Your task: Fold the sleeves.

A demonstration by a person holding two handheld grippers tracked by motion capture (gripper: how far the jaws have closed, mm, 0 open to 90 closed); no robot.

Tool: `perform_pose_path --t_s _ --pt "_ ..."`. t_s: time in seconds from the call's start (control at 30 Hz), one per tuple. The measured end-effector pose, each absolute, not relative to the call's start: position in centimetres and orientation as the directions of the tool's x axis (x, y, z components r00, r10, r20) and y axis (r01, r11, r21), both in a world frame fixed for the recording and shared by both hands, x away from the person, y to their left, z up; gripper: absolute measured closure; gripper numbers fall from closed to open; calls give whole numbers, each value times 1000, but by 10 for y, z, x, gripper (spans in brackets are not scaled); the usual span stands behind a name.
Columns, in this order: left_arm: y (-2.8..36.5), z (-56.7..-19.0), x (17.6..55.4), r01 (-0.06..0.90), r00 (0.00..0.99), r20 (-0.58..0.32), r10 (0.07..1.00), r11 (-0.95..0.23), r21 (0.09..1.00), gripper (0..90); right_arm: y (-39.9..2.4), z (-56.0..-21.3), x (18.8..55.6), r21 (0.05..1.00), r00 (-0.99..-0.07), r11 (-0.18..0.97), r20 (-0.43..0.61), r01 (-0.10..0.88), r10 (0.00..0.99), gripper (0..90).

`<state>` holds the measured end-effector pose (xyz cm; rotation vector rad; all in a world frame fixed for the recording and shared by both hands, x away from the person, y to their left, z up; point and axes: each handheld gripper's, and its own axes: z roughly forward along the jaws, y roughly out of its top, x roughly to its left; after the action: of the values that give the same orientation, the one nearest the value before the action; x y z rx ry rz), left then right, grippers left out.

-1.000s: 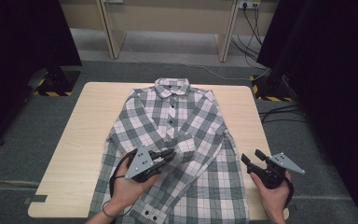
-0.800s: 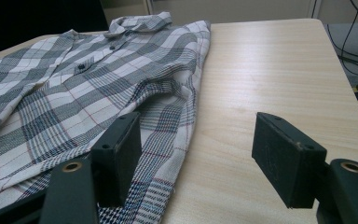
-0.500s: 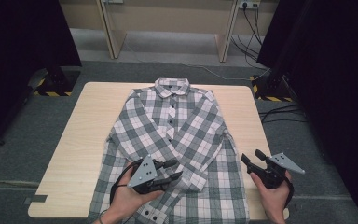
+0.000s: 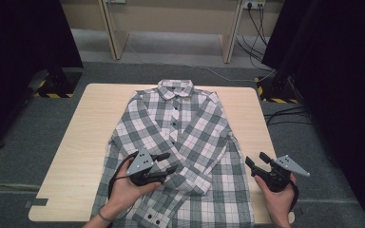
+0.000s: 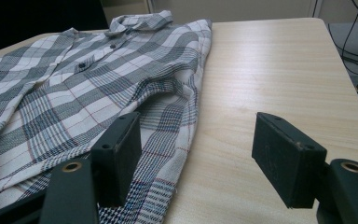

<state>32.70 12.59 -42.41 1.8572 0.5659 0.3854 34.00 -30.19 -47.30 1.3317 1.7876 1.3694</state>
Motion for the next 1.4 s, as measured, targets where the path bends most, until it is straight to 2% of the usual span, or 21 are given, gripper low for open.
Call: perform_pose_path --t_s 0.1,0.47,0.63,1.07,1.4 --pt "121 -432 330 258 843 -64 534 -298 919 498 -302 -473 340 923 -382 -1 160 384 910 335" --pt "128 -447 321 379 845 -144 515 -388 840 475 -302 -473 340 923 -387 5 156 384 909 335" --pt "127 -453 316 413 854 -196 483 -399 818 510 -302 -473 340 923 -384 5 156 386 910 335" --pt "124 -454 288 359 903 -184 388 -449 818 512 -302 -473 340 924 -384 8 151 383 911 334" --pt "125 -454 274 285 930 -117 349 -483 828 466 -302 -473 340 923 -383 8 152 384 911 335"
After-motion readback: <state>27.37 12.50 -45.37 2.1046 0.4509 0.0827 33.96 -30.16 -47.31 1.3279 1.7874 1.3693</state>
